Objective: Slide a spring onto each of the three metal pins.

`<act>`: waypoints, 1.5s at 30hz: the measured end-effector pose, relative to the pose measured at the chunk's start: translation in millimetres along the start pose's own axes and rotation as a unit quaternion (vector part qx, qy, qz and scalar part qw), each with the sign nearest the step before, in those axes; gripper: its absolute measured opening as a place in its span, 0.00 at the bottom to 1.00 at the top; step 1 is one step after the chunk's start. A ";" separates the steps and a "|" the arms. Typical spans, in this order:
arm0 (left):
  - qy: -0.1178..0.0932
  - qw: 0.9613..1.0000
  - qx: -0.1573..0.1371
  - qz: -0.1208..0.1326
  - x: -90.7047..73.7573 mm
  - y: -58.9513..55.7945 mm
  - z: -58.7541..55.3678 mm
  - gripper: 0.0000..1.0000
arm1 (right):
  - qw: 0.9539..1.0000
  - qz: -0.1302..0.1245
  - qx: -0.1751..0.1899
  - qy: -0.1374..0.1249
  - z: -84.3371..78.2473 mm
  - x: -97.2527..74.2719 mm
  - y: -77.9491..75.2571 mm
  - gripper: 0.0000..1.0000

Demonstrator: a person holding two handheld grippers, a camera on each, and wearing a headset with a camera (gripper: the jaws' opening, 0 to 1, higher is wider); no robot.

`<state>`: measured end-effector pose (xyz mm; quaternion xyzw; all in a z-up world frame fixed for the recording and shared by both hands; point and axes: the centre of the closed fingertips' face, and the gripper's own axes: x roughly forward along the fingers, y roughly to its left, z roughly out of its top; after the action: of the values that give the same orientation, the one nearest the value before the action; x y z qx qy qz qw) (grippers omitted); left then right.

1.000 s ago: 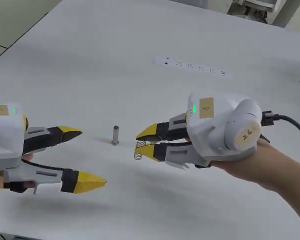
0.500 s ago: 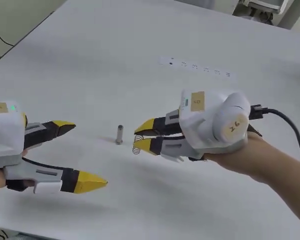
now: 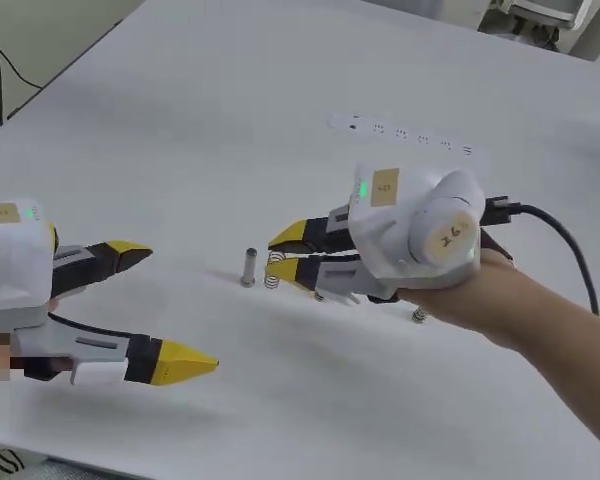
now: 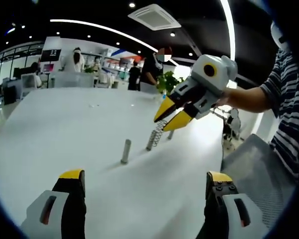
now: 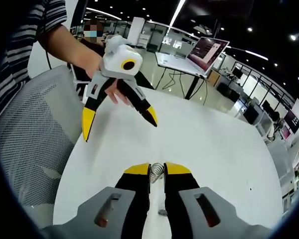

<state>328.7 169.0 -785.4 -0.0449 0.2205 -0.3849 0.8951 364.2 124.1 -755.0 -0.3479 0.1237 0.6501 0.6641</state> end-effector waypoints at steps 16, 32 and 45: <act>-0.001 1.000 0.001 0.002 -0.2 0.0 0.9 0.98 | 0.999 -0.022 0.040 -0.003 2.0 11.2 -30.4 0.07; 0.000 1.000 -0.001 0.003 -1.6 -0.2 -0.6 0.98 | 0.998 -0.024 0.056 -0.012 8.6 19.4 -38.8 0.07; -0.002 1.000 -0.002 0.003 -2.8 0.8 1.1 0.97 | 0.998 -0.019 0.061 -0.006 4.6 27.1 -37.8 0.07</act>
<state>328.0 171.5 -783.6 -0.0464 0.2196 -0.3817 0.8966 402.2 151.4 -756.9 -0.3056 0.1528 0.6308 0.6967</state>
